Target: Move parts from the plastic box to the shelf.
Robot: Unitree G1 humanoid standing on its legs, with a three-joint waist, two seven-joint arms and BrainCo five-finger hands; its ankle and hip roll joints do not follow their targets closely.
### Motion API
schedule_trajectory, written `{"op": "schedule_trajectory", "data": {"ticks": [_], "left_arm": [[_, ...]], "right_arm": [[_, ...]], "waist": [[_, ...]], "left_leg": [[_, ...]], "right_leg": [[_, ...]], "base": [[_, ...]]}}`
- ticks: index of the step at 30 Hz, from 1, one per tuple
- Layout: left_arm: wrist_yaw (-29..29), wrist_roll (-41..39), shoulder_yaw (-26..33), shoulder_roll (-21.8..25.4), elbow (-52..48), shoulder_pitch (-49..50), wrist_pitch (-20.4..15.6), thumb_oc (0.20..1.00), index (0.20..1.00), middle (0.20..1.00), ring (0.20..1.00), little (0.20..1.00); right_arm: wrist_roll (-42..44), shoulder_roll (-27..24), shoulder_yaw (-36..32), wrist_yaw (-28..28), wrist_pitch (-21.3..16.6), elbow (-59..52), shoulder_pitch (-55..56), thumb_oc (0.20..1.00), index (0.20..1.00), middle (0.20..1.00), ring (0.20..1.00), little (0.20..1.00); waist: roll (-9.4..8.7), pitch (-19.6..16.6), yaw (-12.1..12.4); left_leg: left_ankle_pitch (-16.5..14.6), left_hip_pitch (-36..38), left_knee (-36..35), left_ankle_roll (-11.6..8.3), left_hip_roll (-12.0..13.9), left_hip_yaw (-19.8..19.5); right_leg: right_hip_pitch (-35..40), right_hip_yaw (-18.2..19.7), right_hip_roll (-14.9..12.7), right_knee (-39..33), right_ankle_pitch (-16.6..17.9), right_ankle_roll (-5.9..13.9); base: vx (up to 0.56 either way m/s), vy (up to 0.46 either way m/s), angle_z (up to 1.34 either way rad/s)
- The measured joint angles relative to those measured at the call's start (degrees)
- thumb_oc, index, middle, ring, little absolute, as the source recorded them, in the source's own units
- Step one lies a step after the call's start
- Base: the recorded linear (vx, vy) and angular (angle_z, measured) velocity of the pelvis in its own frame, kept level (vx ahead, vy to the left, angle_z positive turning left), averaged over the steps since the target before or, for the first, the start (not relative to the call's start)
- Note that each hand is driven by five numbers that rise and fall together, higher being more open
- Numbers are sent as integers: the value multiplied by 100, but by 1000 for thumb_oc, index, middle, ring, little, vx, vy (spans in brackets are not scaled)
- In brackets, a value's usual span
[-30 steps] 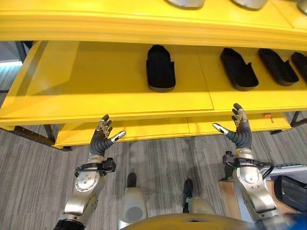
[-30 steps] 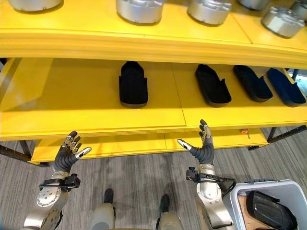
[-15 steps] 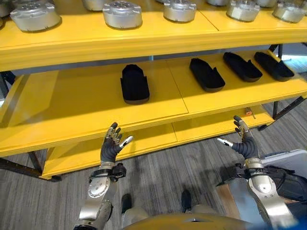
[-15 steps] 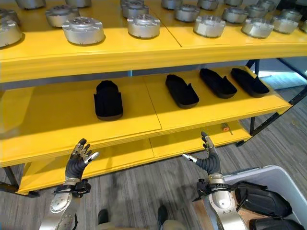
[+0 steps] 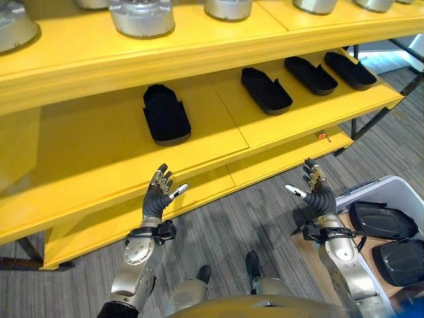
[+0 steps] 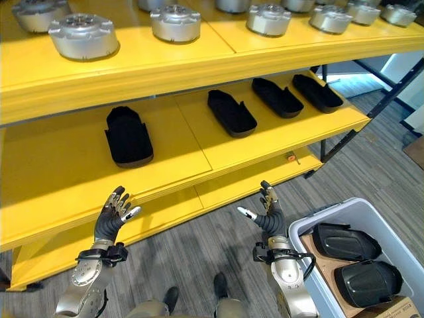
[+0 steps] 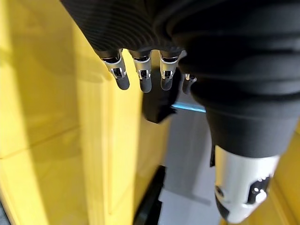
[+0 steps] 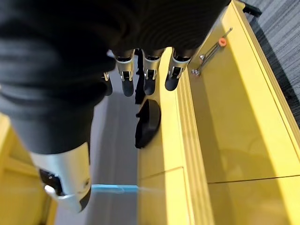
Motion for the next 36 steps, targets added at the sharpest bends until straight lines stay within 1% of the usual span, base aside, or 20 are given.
{"op": "schedule_trajectory", "data": {"ticks": [2, 6, 7, 8, 9, 10, 11, 12, 13, 14, 15, 17, 19, 20, 24, 30, 32, 33, 35, 36], "left_arm": [[-4, -3, 6, 1, 0, 34, 5, 1000, 1000, 1000, 1000, 1000], [-25, -3, -57, 95, 3, 0, 16, 1000, 1000, 1000, 1000, 1000], [-25, -10, -55, 110, -22, -11, 23, 1000, 1000, 1000, 1000, 1000], [-18, -11, -122, 194, -24, -54, 39, 1000, 1000, 1000, 1000, 1000], [-24, -10, -162, 124, -12, -73, 47, 1000, 1000, 1000, 1000, 1000], [-31, -10, -153, 27, 15, -131, 58, 1000, 1000, 1000, 1000, 1000], [-30, -13, -147, -48, 13, -161, 58, 1000, 1000, 1000, 1000, 1000], [-30, -14, -120, -56, 11, -140, 50, 1000, 1000, 1000, 1000, 1000], [-9, -20, 28, -105, 77, -47, 28, 1000, 1000, 1000, 1000, 1000], [-1, -22, 87, -85, 201, -57, 32, 1000, 1000, 1000, 1000, 1000], [0, -23, 141, -89, 237, -51, 39, 1000, 1000, 1000, 1000, 1000], [-4, -22, 213, -96, 365, -71, 46, 1000, 1000, 1000, 1000, 1000], [-10, -14, 224, -93, 410, -180, 55, 1000, 1000, 1000, 1000, 1000], [-17, -14, 290, -160, 381, -198, 60, 1000, 1000, 1000, 1000, 1000], [-36, -20, 228, -307, 172, 115, 83, 1000, 1000, 1000, 1000, 1000], [-48, -20, 224, -316, 164, 64, 86, 1000, 1000, 1000, 1000, 1000], [-46, -21, 225, -303, 165, 13, 85, 1000, 1000, 1000, 1000, 1000], [-47, -24, 214, -275, 178, -65, 84, 1000, 1000, 1000, 1000, 1000], [-48, -67, 159, -298, 180, -96, 90, 1000, 1000, 1000, 1000, 1000], [-57, -67, 72, -307, 178, -128, 89, 1000, 1000, 1000, 1000, 1000]], "right_arm": [[47, -31, 10, 10, 48, 5, 44, 1000, 1000, 1000, 1000, 1000], [148, -103, 101, 24, 67, 4, 212, 1000, 1000, 1000, 1000, 1000], [238, -54, 190, 17, 75, 15, 166, 1000, 1000, 1000, 1000, 1000], [265, -34, 393, 24, 85, -4, -28, 1000, 1000, 1000, 1000, 1000], [264, -53, 449, 54, 82, 4, -207, 1000, 1000, 1000, 1000, 1000], [261, -42, 467, 63, 87, 23, -327, 1000, 1000, 1000, 1000, 1000], [256, -73, 467, 62, 87, 19, -359, 1000, 1000, 1000, 1000, 1000], [254, -73, 482, 63, 89, 26, -383, 1000, 1000, 1000, 1000, 1000], [244, -72, 581, 69, 101, 74, -556, 1000, 1000, 1000, 1000, 1000], [241, -67, 598, 60, 107, 75, -602, 1000, 1000, 1000, 1000, 1000], [238, -75, 605, 46, 133, 77, -634, 1000, 1000, 1000, 1000, 1000], [231, -90, 602, -3, 174, 76, -599, 1000, 1000, 1000, 1000, 1000], [231, -98, 602, 6, 187, 71, -357, 1000, 1000, 1000, 1000, 1000], [234, -159, 593, 25, 192, 116, -275, 1000, 1000, 1000, 1000, 1000], [249, -514, 369, 36, 229, 62, -247, 1000, 1000, 1000, 1000, 1000], [254, -587, 276, 105, 224, 49, -210, 1000, 1000, 1000, 1000, 1000], [255, -576, 282, 113, 220, 48, -217, 1000, 1000, 1000, 1000, 1000], [256, -561, 277, 124, 216, 53, -243, 1000, 1000, 1000, 1000, 1000], [256, -595, 284, 156, 190, 34, -217, 1000, 1000, 1000, 1000, 1000], [258, -577, 249, 137, 186, 20, -195, 1000, 1000, 1000, 1000, 1000]], "waist": [[72, -33, -74], [41, -118, -193], [-34, -132, -266], [-98, -108, -258], [157, -28, -107], [399, 71, -33], [568, 91, 4], [612, 96, 45], [647, 64, 144], [710, 98, 133], [615, 57, 72], [527, 71, -107], [301, 30, -148], [181, 33, -172], [505, -25, -186], [545, 4, -391], [549, 16, -407], [472, 94, -315], [326, 192, -98], [231, 250, -113]], "left_leg": [[-33, 106, -21, 45, 29, 232], [-140, 184, 15, 118, 39, 762], [-222, 156, 127, 134, -11, 1022], [-317, 55, 291, 190, -17, 1519], [-305, 19, 160, 272, 319, 1978], [-300, 14, 182, 265, 596, 2301], [-268, 91, 60, 244, 817, 2589], [-251, 141, -16, 232, 872, 2742], [-195, 262, -235, 201, 918, 3150], [-180, 298, -291, 184, 926, 3341], [-162, 319, -334, 154, 904, 3437], [-82, 339, -420, 48, 872, 3448], [-21, 448, -454, -55, 818, 3291], [23, 559, -563, -238, 803, 3158], [218, 482, -648, -618, 1384, 2962], [277, 445, -563, -915, 1878, 2961], [213, 302, -277, -989, 1974, 2930], [160, 78, 224, -1019, 2014, 2696], [164, -375, 1206, -978, 1946, 2152], [22, -822, 1705, -945, 1823, 1798]], "right_leg": [[-14, 229, 17, 29, 82, 37], [-199, 618, 73, 127, -17, 54], [-374, 821, 137, 248, 8, 125], [-680, 930, 147, 278, -236, 95], [-899, 194, 159, 454, -501, 147], [-1086, -677, 157, 835, -396, 169], [-1082, -2071, -70, 989, -403, 130], [-1046, -2362, -151, 1024, -399, 133], [-1015, -3107, -531, 1026, -368, 175], [-954, -3152, -812, 880, -310, 261], [-910, -3233, -971, 761, -265, 334], [-545, -2938, -1122, 207, -24, 499], [39, -2862, -958, -133, 61, 535], [290, -2796, -816, -143, 161, 279], [238, -2882, -213, -140, 118, 31], [165, -2923, 236, -170, -97, -275], [104, -2876, 353, -168, -138, -367], [47, -2654, 362, -134, -153, -513], [58, -2437, 276, -161, -110, -640], [20, -2341, 182, -165, -48, -766]], "base": [[35, 63, -64], [-31, 95, -81], [-82, 34, -142], [-58, 23, -203], [2, -12, -229], [45, -42, -195], [24, -29, -149], [51, -75, -171], [136, -162, -159], [133, -162, -148], [153, -171, -83], [149, -187, -16], [264, -336, 44], [186, -244, 46], [148, -264, 2], [66, -186, -8], [68, -193, -28], [94, -90, -51], [100, -46, -64], [167, 70, -53]]}}
